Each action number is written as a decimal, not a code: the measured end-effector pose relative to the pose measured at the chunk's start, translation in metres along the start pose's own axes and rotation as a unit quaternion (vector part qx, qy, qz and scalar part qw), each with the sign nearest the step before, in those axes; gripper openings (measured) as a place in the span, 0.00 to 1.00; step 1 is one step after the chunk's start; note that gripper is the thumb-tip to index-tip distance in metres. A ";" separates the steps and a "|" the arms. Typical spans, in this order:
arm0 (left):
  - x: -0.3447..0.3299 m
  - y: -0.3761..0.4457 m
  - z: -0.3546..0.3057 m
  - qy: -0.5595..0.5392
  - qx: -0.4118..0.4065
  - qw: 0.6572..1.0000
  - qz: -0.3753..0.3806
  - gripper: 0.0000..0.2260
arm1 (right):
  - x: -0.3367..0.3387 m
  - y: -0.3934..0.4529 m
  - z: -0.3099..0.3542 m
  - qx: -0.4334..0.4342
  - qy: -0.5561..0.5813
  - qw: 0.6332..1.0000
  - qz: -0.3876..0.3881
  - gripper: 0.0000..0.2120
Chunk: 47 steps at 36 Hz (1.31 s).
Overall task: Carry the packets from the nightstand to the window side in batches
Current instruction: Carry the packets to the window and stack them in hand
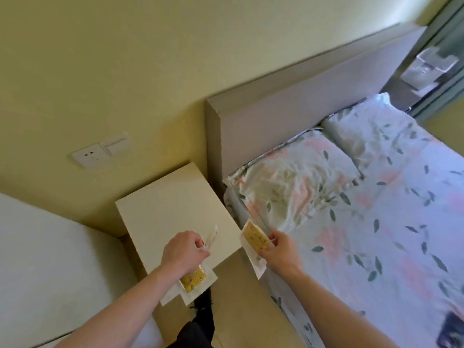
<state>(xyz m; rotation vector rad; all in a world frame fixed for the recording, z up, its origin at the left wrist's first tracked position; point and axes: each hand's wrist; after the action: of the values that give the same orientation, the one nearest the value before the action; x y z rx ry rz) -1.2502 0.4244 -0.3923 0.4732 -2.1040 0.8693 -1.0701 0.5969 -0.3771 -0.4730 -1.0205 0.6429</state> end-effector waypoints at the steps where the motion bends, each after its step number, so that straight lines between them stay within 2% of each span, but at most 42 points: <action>1: -0.002 -0.003 -0.014 0.010 -0.008 1.000 0.002 0.11 | 0.010 -0.007 -0.013 -0.002 0.006 1.000 0.001 0.10; 6: -0.032 -0.032 -0.093 0.057 -0.061 0.997 0.003 0.09 | 0.059 -0.042 -0.091 -0.012 0.061 0.997 -0.036 0.08; 12: -0.091 -0.092 -0.195 0.080 -0.130 0.988 0.015 0.13 | 0.125 -0.092 -0.217 -0.020 0.092 0.993 -0.067 0.12; 18: -0.143 -0.153 -0.302 0.105 -0.188 0.975 0.046 0.08 | 0.196 -0.143 -0.339 -0.057 0.134 0.984 -0.105 0.13; 22: -0.173 -0.185 -0.361 0.111 -0.232 0.963 0.080 0.12 | 0.234 -0.173 -0.399 -0.082 0.150 0.975 -0.138 0.15; 29: -0.242 -0.215 -0.472 0.125 -0.340 0.922 0.136 0.15 | 0.299 -0.213 -0.508 -0.134 0.175 0.952 -0.213 0.17; 36: -0.332 -0.229 -0.568 0.145 -0.386 0.888 0.202 0.18 | 0.349 -0.253 -0.614 -0.205 0.201 0.918 -0.272 0.14; 41: -0.390 -0.262 -0.633 0.165 -0.422 0.851 0.264 0.15 | 0.374 -0.284 -0.684 -0.259 0.217 0.891 -0.302 0.14; 47: -0.455 -0.319 -0.695 0.198 -0.479 0.804 0.290 0.19 | 0.380 -0.331 -0.759 -0.294 0.262 0.854 -0.340 0.15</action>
<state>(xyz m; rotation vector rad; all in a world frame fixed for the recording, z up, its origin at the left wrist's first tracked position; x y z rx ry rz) -0.4157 0.7194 -0.3036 -0.8541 -1.9767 0.0743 -0.1660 0.5677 -0.2714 -0.7176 -0.7604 -0.4487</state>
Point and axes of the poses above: each hand's wrist, its own y-axis towards the middle knuckle, its own x-axis out of the back of the hand, z = x × y, and after that the axes turned 9 degrees about -x, right-handed
